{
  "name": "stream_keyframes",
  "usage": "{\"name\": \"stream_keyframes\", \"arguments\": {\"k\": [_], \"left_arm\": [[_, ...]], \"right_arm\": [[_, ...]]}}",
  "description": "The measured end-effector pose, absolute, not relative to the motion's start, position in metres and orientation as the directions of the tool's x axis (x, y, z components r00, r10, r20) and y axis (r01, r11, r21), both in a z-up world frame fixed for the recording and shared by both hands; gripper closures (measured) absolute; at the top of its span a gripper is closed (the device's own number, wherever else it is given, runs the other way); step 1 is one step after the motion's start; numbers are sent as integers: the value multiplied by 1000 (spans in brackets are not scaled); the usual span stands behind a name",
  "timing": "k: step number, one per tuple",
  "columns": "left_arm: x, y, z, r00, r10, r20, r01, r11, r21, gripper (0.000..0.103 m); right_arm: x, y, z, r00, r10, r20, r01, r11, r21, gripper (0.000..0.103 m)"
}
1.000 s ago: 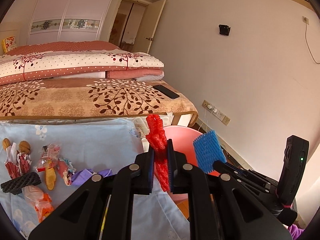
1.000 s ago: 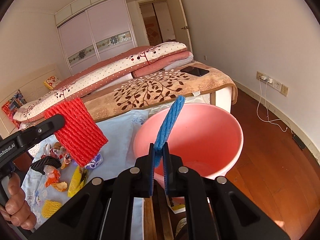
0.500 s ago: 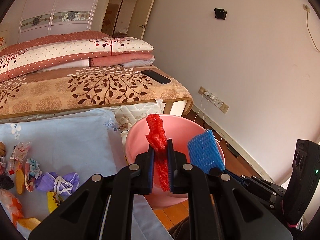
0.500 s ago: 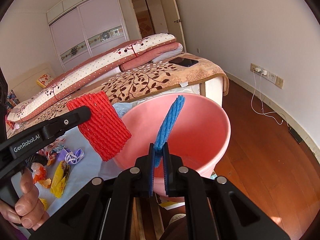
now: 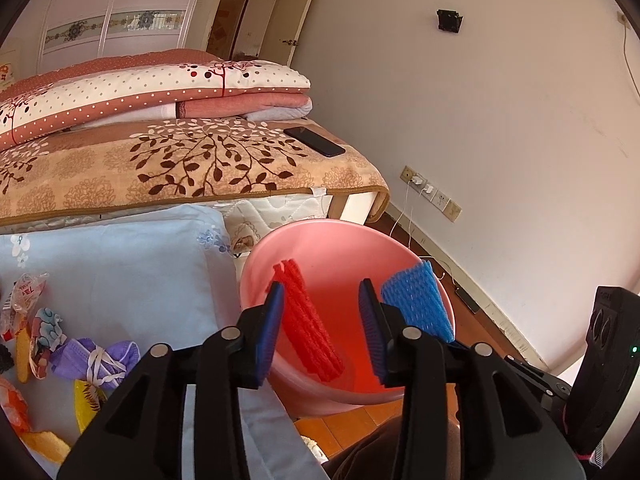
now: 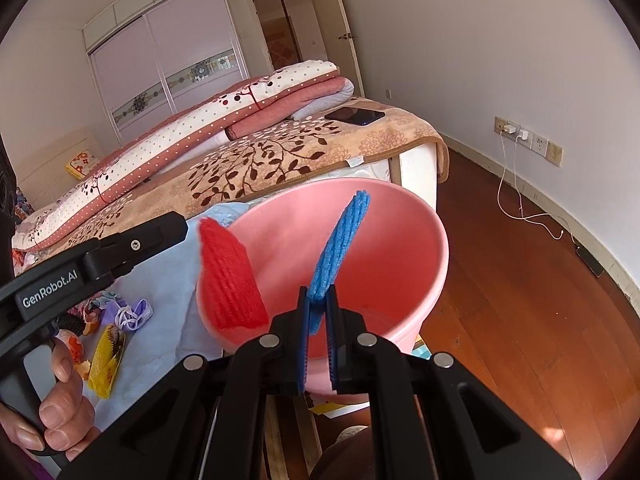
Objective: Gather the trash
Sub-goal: 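Carry both nets over the pink bucket and open both tools to drop them, then move both tools back over the trash on the sheet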
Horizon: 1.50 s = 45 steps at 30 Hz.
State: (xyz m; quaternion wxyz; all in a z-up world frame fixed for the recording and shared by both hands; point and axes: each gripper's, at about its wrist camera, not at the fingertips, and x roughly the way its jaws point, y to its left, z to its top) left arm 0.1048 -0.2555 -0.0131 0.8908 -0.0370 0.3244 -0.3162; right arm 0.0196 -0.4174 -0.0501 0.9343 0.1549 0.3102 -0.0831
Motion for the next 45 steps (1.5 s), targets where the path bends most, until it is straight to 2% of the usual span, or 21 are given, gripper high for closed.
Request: {"name": "stream_keyframes", "arguments": {"k": [3, 5, 7, 16, 25, 45], "left_arm": [[105, -253, -11, 591, -587, -553, 534, 799, -276, 64], [104, -251, -10, 591, -589, -551, 531, 798, -283, 64], [103, -249, -9, 594, -589, -548, 530, 799, -285, 64], [94, -235, 1, 611, -588, -531, 519, 803, -292, 64], [80, -209, 11, 637, -565, -525, 496, 821, -283, 64], [43, -106, 19, 730, -436, -527, 381, 899, -215, 64]], "right_arm": [[20, -419, -51, 791, -64, -608, 257, 937, 236, 90], [19, -419, -51, 793, -70, -605, 264, 935, 238, 73], [17, -419, -50, 797, -74, -599, 268, 933, 241, 66], [10, -408, -39, 810, -62, -583, 241, 942, 235, 66], [0, -377, -26, 829, -25, -558, 175, 960, 218, 59], [-10, -307, -25, 816, 85, -571, 32, 981, 191, 57]]}}
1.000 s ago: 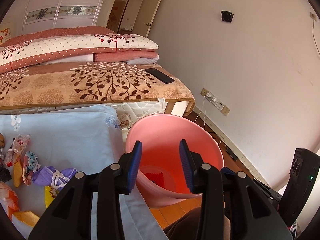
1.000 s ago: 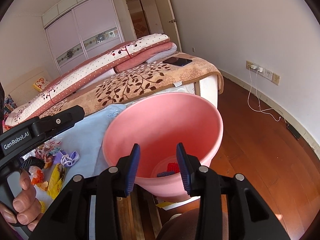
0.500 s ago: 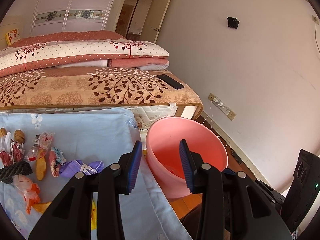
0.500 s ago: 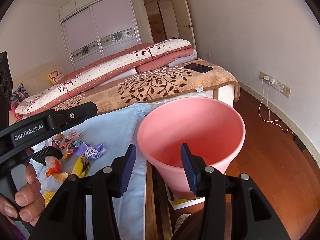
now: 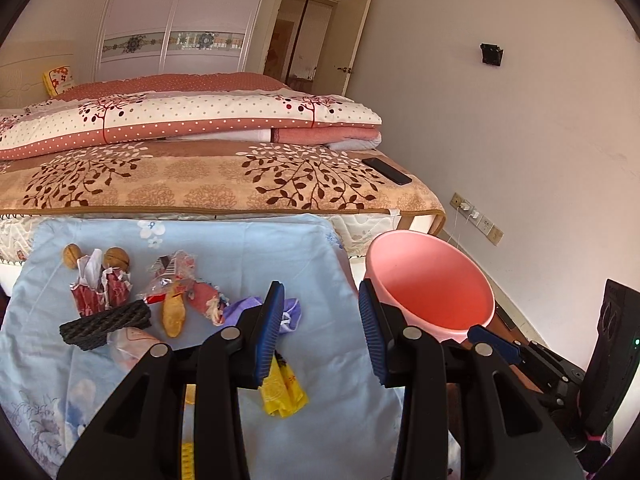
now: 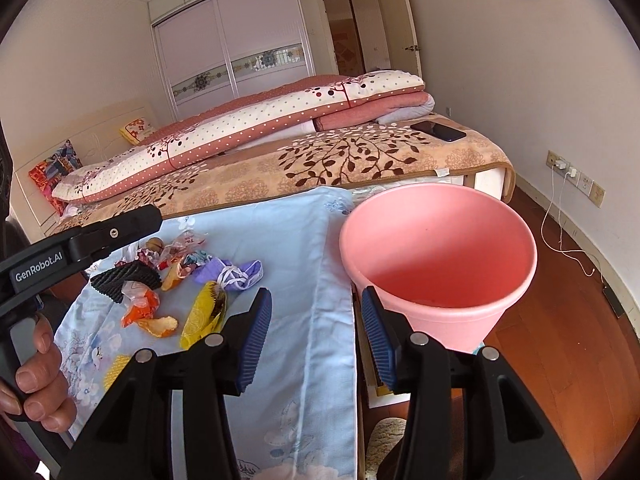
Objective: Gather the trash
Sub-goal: 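Move both tools back over the trash on the sheet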
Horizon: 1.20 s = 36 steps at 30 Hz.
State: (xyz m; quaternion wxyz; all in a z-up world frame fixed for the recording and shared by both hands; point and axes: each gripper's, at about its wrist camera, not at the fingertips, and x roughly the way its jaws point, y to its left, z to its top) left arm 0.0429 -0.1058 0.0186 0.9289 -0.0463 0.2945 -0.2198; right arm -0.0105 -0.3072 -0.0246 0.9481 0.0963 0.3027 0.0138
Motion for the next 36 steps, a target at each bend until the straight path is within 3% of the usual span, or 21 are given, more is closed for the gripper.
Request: {"name": "stream_keyframes", "arguments": {"k": [15, 36], "left_arm": [[17, -21, -11, 700, -346, -624, 325, 933, -154, 64], [10, -4, -77, 529, -304, -793, 355, 927, -119, 64]], "right_arm": [[-8, -278, -32, 785, 139, -603, -33, 982, 184, 57], [-3, -251, -43, 745, 171, -644, -97, 984, 149, 57]]}}
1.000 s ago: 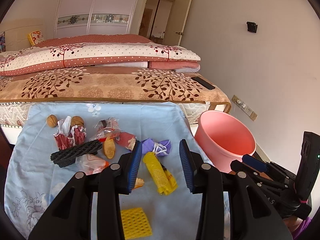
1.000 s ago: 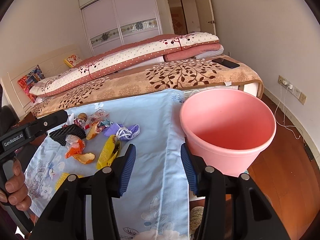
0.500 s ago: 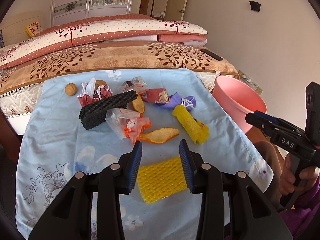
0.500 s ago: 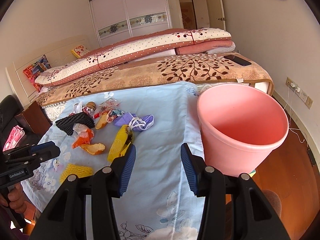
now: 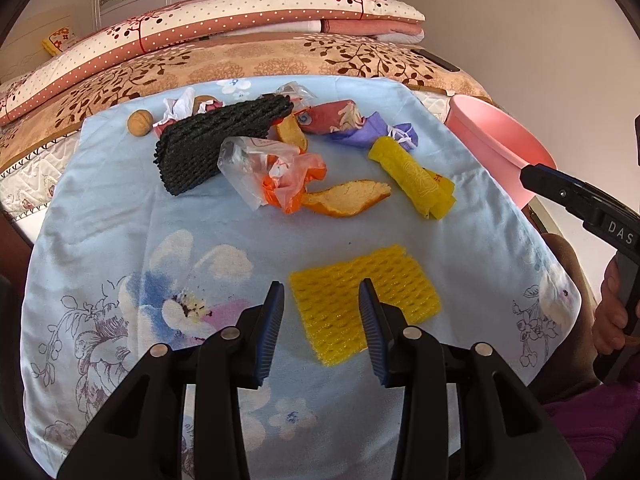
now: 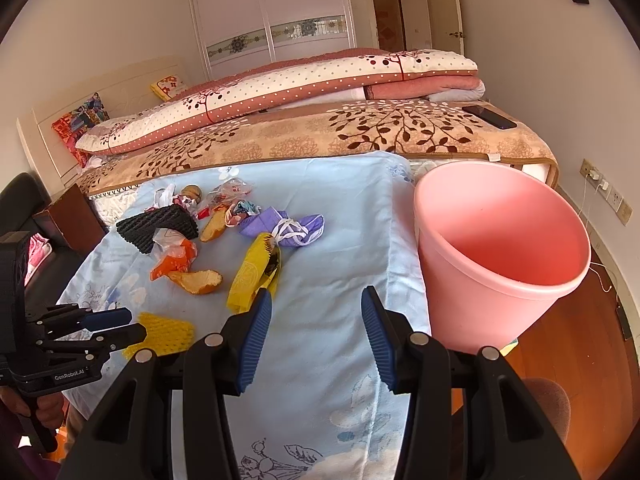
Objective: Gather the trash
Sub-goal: 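Move both tools back over the trash on the sheet, then grasp the yellow foam net with the left tool while the right tool grasps the yellow wrapper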
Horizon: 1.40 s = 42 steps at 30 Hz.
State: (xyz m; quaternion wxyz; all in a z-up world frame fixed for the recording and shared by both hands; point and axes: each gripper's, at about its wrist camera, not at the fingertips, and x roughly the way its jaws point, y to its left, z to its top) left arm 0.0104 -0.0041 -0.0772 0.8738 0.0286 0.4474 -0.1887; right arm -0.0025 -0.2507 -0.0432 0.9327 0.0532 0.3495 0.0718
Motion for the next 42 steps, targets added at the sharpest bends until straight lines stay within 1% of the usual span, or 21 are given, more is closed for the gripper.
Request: {"name": "stream_keyframes", "arguments": {"k": [5, 10, 11, 12, 15, 16, 20, 32, 42], "left_arm": [[5, -3, -83, 502, -330, -799, 367, 918, -149, 64], [0, -4, -85, 510, -340, -790, 385, 912, -144, 65], [0, -4, -84, 509, -348, -787, 391, 908, -149, 73], [-1, -5, -84, 508, -355, -785, 397, 905, -152, 74], [-4, -6, -82, 524, -354, -775, 408, 903, -137, 86], [-4, -6, -82, 529, -352, -773, 409, 903, -131, 95], [-5, -2, -78, 547, -356, -757, 398, 907, -139, 97], [0, 24, -56, 623, -364, -693, 329, 925, -191, 98], [1, 36, -46, 651, -372, -662, 305, 926, -220, 98]], "right_arm": [[0, -247, -47, 736, 176, -654, -101, 983, 151, 57], [2, -242, -49, 726, 185, -663, -117, 982, 145, 57], [2, -241, -49, 724, 186, -664, -121, 982, 144, 57], [2, -239, -50, 722, 188, -666, -124, 982, 142, 57], [4, -235, -52, 717, 192, -671, -132, 981, 139, 57], [5, -234, -52, 714, 194, -672, -135, 981, 139, 57], [8, -230, -55, 701, 212, -681, -148, 977, 152, 57], [31, -207, -64, 628, 324, -707, -213, 946, 244, 57], [60, -193, -77, 588, 283, -758, -173, 959, 224, 57]]}}
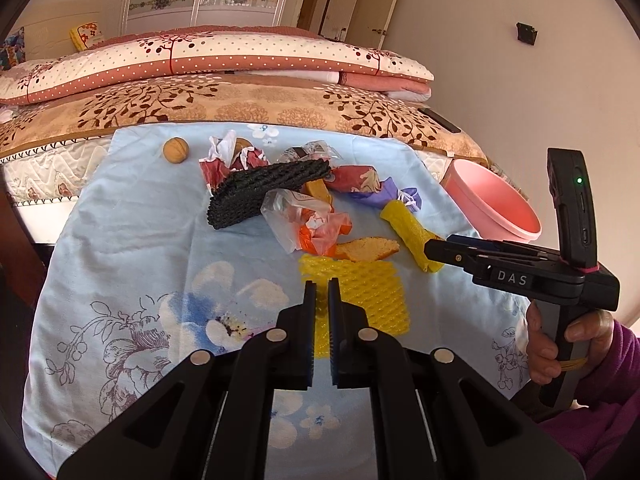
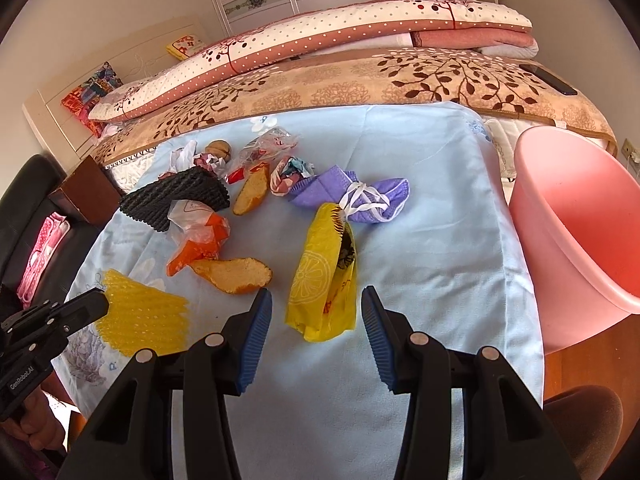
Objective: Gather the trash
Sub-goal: 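Grasp the yellow foam net with the left tool while the right tool grasps the yellow wrapper, then carry both yellow items over the pink bucket and open both tools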
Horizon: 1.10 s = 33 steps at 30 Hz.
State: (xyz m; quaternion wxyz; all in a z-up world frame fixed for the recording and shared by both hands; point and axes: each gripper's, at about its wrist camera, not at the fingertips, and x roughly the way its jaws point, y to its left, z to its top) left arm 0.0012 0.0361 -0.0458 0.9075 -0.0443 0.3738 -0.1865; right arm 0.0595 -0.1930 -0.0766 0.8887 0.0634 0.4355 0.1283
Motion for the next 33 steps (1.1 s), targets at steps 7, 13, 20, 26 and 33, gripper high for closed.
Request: {"name": "stream_keyframes", "arguments": {"k": [7, 13, 20, 26, 33], "left_arm": [[3, 38, -39, 668, -367, -647, 289, 930, -228, 98], [6, 36, -35, 681, -357, -639, 269, 934, -236, 98], [12, 33, -20, 715, -361, -599, 251, 932, -262, 98], [18, 22, -8, 733, -365, -574, 254, 929, -267, 98], [26, 1, 5, 741, -384, -551, 279, 922, -267, 98]], "right_arm": [[61, -191, -86, 560, 284, -779, -177, 959, 222, 83], [51, -196, -76, 583, 298, -756, -192, 955, 228, 92], [34, -205, -55, 619, 321, -717, -210, 947, 243, 92], [24, -215, -39, 666, 312, -678, -203, 950, 237, 92], [18, -230, -25, 715, 284, -639, -175, 957, 231, 92]]}}
